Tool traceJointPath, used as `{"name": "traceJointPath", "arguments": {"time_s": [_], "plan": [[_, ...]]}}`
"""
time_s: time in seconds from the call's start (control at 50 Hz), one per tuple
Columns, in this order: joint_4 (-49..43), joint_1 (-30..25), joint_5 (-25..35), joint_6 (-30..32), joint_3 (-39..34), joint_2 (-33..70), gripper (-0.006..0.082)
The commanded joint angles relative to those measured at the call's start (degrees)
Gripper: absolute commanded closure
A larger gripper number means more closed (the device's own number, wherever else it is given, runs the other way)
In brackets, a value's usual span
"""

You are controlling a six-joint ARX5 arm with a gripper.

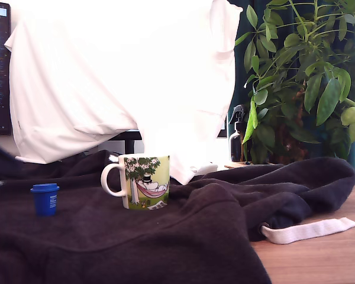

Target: Pick the blue coffee capsule and place it inside the green coffee cup

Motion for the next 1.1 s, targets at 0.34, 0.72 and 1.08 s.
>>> {"name": "traceJointPath", "arguments": {"time_s": [0.34,0.72,1.08], "plan": [[7.13,-0.15,1.4,1.86,9.81,23.41,0.0137],[9.62,-0.52,1.46,1.73,15.47,31.85,0.0141],[8.24,-0.66,1.42,1.88,18.4,33.62,0.0219]]}}
